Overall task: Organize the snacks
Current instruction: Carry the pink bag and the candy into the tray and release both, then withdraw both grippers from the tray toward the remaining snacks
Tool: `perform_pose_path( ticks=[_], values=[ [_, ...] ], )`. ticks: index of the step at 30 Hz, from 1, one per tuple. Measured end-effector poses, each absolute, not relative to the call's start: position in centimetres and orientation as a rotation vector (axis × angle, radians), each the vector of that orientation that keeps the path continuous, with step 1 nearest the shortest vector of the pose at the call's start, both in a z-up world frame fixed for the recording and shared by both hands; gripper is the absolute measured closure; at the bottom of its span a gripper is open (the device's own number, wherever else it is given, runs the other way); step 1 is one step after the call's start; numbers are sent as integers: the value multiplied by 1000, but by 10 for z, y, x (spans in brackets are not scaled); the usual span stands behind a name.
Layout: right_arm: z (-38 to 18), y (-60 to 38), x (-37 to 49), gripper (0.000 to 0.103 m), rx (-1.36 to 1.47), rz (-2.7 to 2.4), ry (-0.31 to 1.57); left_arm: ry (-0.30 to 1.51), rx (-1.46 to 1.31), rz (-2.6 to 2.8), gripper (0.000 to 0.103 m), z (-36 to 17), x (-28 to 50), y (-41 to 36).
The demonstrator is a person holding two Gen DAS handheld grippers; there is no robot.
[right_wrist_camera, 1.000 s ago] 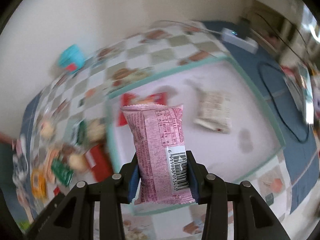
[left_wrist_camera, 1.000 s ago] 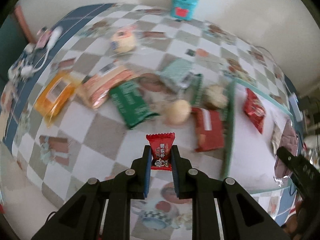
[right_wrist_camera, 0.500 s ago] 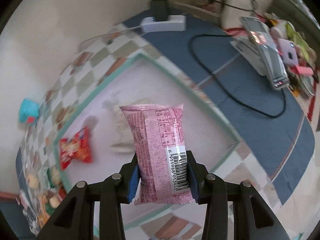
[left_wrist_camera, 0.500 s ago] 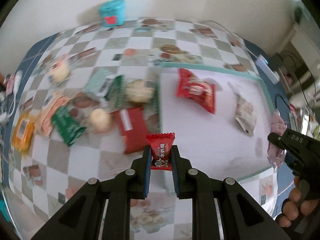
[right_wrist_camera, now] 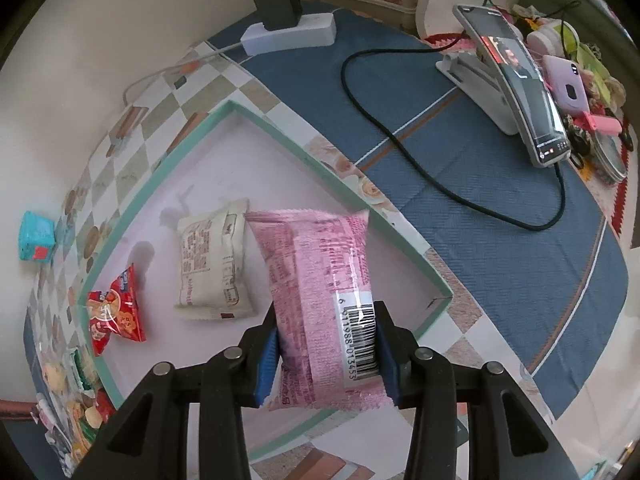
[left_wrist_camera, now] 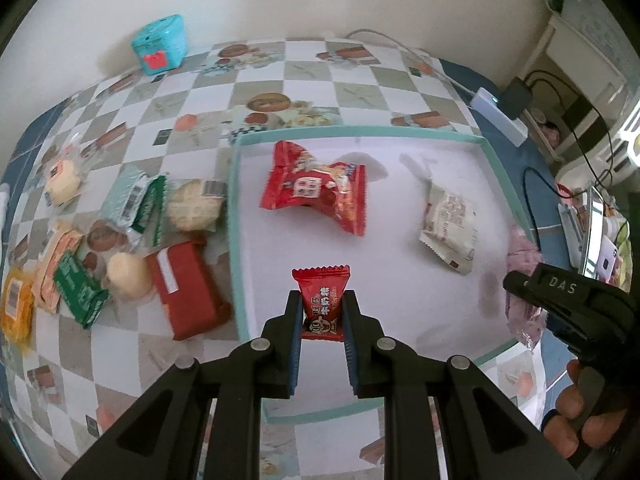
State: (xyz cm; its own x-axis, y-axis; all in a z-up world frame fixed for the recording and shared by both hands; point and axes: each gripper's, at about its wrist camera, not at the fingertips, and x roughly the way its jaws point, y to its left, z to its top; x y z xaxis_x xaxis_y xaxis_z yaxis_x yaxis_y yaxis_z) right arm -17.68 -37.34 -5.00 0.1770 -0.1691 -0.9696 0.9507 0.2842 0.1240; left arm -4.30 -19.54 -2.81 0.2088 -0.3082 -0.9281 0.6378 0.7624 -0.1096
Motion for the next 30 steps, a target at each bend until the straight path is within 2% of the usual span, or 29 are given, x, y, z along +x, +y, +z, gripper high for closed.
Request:
perform_pose_path(
  ticks=[3, 5, 6, 7, 11, 13, 15, 16, 18, 26, 28, 30],
  values=[
    [-50, -371, -174, 57, 933, -974, 1079, 1199, 326, -702, 83, -29, -46, -198],
    [-52, -370, -172, 57, 927, -970, 1082, 1205, 321, -710, 71, -29, -46, -198],
    [-51, -369, -171, 57, 925, -968, 1084, 1205, 318, -708, 58, -29, -45, -197],
    [-51, -368, -170, 57, 923, -965, 1085, 1206, 313, -705, 53, -28, -45, -196],
    [-52, -367, -168, 56, 919, -959, 1088, 1220, 297, -694, 50, -29, -40, -193],
    [-52, -366, -166, 56, 911, -948, 1087, 1231, 291, -674, 34, -31, -37, -190],
    [-52, -364, -164, 55, 910, -929, 1086, 1246, 274, -651, 29, -33, -33, -185],
    [-52, -363, -163, 53, 912, -917, 1084, 1253, 264, -635, 28, -33, -30, -182],
    [-52, -360, -162, 39, 907, -905, 1082, 1267, 244, -595, 25, -36, -24, -175],
    [-48, -356, -162, 29, 878, -908, 1071, 1331, 133, -414, 17, -49, 6, -138],
    [-47, -353, -159, 20, 862, -900, 1064, 1330, 111, -375, 9, -50, 12, -129],
    [-45, -350, -156, 11, 839, -892, 1055, 1323, 88, -329, 9, -49, 19, -117]
  ],
)
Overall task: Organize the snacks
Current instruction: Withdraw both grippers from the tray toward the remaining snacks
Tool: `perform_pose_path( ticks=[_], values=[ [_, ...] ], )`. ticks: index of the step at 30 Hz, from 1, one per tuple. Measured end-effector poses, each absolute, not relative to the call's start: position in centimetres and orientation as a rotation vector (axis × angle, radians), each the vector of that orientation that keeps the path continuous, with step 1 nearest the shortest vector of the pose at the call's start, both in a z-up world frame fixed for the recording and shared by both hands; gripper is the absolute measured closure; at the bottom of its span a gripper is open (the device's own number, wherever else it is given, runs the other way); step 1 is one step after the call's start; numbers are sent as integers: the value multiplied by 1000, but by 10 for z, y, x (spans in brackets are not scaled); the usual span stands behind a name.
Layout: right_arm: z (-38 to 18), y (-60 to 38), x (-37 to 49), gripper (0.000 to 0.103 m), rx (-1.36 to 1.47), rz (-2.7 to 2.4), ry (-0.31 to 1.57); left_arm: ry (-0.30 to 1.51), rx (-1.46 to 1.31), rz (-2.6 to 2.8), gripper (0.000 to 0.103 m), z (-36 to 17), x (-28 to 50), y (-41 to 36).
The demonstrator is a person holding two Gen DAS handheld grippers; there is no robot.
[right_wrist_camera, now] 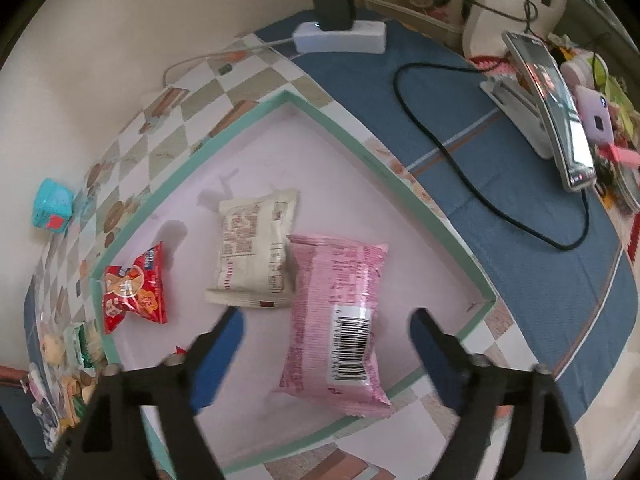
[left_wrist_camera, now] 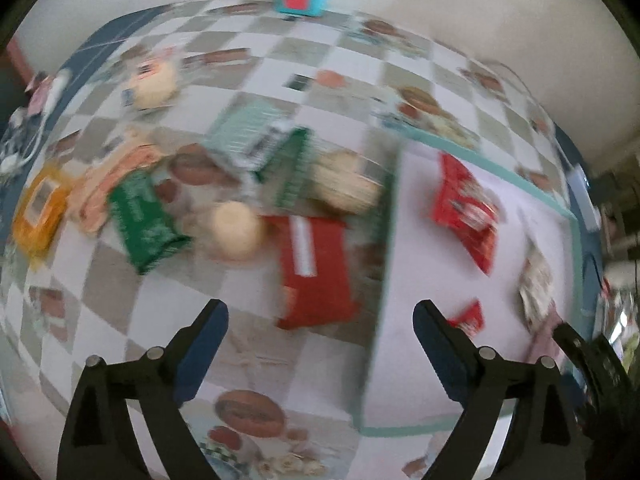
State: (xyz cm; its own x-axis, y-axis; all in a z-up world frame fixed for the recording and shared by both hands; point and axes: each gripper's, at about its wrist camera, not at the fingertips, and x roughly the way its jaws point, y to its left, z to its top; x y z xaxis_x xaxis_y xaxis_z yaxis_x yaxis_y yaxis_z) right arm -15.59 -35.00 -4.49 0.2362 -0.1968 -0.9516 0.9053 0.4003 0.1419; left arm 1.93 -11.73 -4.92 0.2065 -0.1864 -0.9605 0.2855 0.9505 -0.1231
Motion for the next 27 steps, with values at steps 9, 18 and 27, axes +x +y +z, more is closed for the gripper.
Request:
perform_pose_path(
  ticks=[9, 18, 27],
  values=[
    [-38, -329, -129, 0, 719, -826, 1039, 1340, 10, -188, 8, -52, 46, -71],
    [-27, -297, -104, 0, 644, -706, 1011, 1267, -104, -61, 8, -41, 66, -20],
    [-18, -274, -91, 0, 655, -614, 968, 1238, -177, 86, 8, -33, 82, 37]
  ],
)
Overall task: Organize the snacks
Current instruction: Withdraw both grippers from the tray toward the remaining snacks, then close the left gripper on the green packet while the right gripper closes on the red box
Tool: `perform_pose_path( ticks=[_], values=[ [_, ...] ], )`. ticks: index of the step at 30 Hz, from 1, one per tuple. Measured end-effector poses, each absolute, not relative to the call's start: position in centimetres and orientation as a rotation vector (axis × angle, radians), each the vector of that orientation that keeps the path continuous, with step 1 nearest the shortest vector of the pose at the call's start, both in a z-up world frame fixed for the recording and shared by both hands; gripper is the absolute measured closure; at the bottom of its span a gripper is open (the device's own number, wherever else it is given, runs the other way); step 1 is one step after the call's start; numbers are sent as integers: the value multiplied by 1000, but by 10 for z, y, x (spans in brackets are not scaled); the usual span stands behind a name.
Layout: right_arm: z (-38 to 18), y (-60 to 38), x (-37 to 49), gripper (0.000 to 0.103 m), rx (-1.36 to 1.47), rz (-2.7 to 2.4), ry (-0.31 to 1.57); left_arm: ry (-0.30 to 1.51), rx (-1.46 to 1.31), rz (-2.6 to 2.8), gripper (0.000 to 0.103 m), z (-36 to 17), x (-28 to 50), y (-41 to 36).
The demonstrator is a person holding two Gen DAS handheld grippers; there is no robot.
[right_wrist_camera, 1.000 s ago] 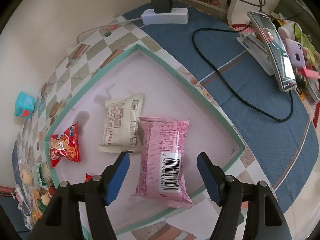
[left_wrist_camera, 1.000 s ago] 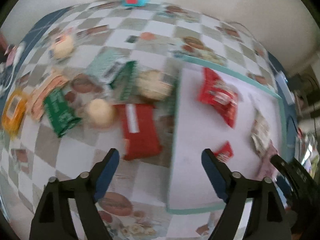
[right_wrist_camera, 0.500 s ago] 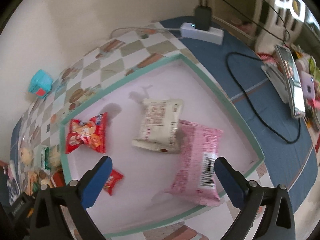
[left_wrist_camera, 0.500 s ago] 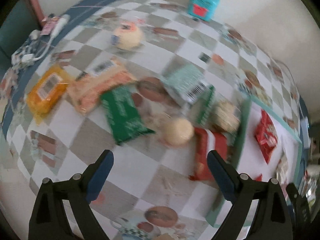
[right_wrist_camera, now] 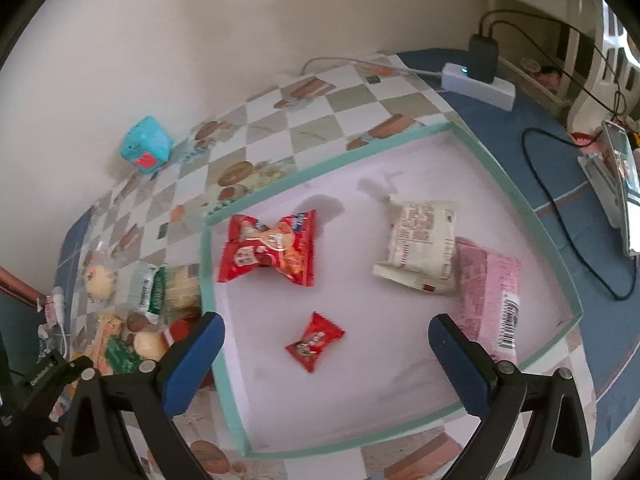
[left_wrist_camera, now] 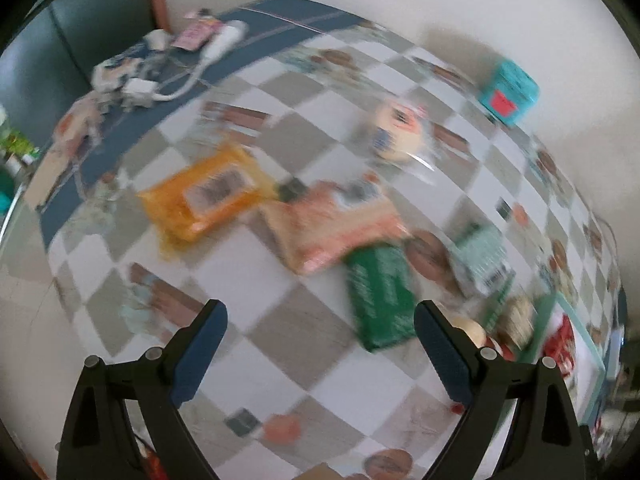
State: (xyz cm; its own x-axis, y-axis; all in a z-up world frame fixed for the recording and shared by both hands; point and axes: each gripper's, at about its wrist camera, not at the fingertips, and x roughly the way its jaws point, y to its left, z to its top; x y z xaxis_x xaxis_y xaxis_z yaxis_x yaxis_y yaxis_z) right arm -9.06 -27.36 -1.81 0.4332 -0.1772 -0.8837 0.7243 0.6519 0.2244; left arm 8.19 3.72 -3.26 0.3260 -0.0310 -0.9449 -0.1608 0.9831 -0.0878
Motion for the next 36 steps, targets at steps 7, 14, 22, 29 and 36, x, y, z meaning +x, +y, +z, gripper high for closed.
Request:
perform_pose_path(
  ticks=[7, 14, 22, 29, 36],
  values=[
    [-10, -255, -78, 0, 655, -545, 936, 1230, -325, 192, 8, -32, 88, 91],
    [-11, -222, -51, 0, 562, -470, 978, 1237, -360, 189, 8, -36, 92, 104],
    [-19, -175, -13, 8, 404, -336, 1032, 1261, -310, 98, 8, -41, 101, 81],
    [-38, -158, 11, 33, 371, -248, 1102, 1312, -197, -26, 8, -52, 110, 40],
    [-53, -151, 28, 47, 333, -222, 1154, 1363, -107, -96, 8, -71, 118, 5]
  ],
)
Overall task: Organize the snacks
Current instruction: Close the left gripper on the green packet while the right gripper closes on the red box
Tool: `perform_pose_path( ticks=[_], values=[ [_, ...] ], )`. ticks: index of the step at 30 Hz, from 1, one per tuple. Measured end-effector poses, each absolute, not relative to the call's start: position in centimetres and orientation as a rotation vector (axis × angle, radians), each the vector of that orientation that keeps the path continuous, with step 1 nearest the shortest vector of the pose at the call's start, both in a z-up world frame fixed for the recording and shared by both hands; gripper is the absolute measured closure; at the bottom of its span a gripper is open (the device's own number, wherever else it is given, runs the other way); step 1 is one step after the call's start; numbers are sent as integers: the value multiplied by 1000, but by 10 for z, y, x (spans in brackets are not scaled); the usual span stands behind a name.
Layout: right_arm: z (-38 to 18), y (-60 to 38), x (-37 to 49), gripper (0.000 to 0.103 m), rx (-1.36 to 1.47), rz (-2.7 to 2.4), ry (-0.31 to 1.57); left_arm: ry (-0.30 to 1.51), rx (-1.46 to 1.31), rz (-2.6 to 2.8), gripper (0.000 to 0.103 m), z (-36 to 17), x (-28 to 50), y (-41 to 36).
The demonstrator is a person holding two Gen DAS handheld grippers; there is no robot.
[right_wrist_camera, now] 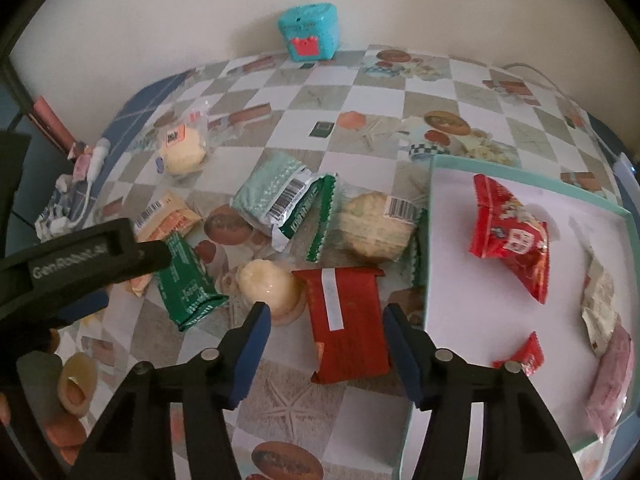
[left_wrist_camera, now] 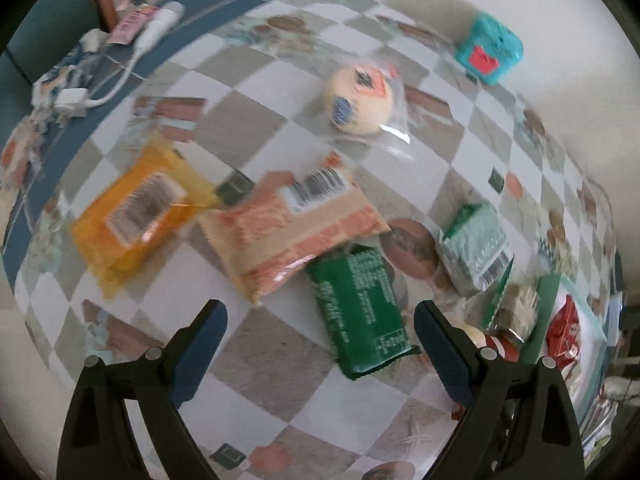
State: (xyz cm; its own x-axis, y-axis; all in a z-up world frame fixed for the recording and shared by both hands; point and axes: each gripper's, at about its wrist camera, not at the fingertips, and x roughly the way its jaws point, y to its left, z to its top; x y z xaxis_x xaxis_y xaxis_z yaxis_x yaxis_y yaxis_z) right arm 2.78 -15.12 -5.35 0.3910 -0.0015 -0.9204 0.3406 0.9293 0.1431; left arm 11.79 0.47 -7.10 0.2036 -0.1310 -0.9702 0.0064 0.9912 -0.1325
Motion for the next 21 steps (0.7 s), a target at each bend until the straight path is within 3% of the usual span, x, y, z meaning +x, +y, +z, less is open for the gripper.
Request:
perform_pose_path(
  ticks=[11, 17, 19, 21],
  values=[
    [-64, -159, 36, 49, 332, -233, 1182, 1422, -55, -78, 11, -99, 126, -13],
    [-75, -159, 36, 57, 332, -239, 1218, 1419, -22, -75, 30, -104, 129, -25],
    [-76, -160, 36, 58, 336, -239, 1216, 1411, -3, -71, 42, -103, 128, -27],
    [-77, -159, 35, 58, 334, -240, 1216, 1409, 15, -67, 46, -103, 127, -29]
  ],
)
